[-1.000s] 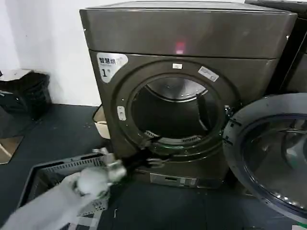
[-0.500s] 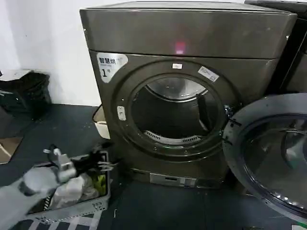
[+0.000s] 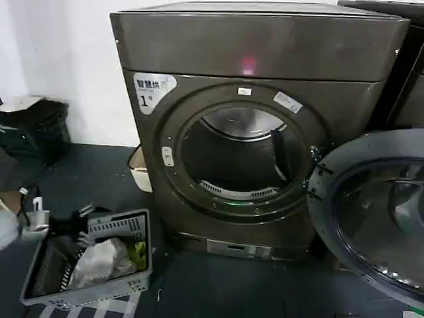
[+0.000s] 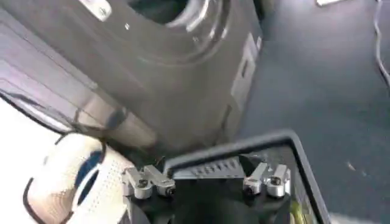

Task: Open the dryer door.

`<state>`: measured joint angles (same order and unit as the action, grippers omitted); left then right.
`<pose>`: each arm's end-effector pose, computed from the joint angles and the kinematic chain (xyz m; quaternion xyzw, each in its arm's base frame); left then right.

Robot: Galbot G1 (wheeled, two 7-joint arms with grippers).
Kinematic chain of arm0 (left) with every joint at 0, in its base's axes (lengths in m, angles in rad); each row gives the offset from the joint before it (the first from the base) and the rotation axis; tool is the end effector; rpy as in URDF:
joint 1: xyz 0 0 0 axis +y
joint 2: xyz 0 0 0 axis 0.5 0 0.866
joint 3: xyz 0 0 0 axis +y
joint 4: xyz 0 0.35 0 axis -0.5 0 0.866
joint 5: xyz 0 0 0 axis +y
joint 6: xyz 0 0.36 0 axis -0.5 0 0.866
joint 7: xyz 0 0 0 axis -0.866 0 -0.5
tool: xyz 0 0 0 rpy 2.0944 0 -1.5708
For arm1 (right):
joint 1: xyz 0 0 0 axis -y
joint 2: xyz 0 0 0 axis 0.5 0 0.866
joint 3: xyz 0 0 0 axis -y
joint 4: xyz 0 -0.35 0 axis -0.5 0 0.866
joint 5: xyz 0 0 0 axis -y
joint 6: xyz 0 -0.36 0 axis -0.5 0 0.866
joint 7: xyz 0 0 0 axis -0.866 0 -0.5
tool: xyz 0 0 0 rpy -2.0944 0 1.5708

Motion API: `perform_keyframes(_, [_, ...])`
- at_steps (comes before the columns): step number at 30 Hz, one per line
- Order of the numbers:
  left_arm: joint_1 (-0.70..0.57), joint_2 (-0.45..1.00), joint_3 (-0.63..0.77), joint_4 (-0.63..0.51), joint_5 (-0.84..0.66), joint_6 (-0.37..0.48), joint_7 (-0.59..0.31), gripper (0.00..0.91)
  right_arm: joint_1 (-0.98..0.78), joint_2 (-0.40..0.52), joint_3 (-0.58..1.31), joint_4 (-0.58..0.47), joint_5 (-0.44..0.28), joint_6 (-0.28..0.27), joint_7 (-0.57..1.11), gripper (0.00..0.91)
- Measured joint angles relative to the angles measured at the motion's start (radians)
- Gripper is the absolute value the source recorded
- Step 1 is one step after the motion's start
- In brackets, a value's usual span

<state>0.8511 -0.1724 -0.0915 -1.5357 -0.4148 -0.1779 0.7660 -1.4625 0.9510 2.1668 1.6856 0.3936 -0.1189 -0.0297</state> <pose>0.3615 0.3314 -0.1429 -0.4340 -0.7711 -0.4256 0.1893 -0.0415 -0.4697 -0.0299 0.5847 0.7585 -0.2117 0.1950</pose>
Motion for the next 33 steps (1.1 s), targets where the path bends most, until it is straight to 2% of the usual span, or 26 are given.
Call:
perform_keyframes(3, [-0.004,0.006,-0.011,0.03,0.072,-0.051,0.068,0.907,0.0,-0.003,-0.001,-0.004,-0.002,0.0,-0.001,0.907])
perform_keyframes(11, [-0.011,-0.013,-0.026,0.128,0.225,-0.126,0.152,0.907,-0.007,0.004,0.0,-0.002,-0.021,0.003,-0.01,0.907])
perform_keyframes(15, [-0.015,-0.013,-0.034,0.142,0.284,-0.126,0.166,0.907,-0.01,0.009,0.002,-0.002,-0.02,0.004,-0.01,0.907])
perform_keyframes(33, [-0.017,-0.018,-0.035,0.172,0.303,-0.144,0.143,0.907,-0.016,0.015,0.006,0.004,-0.014,0.003,-0.007,0.907])
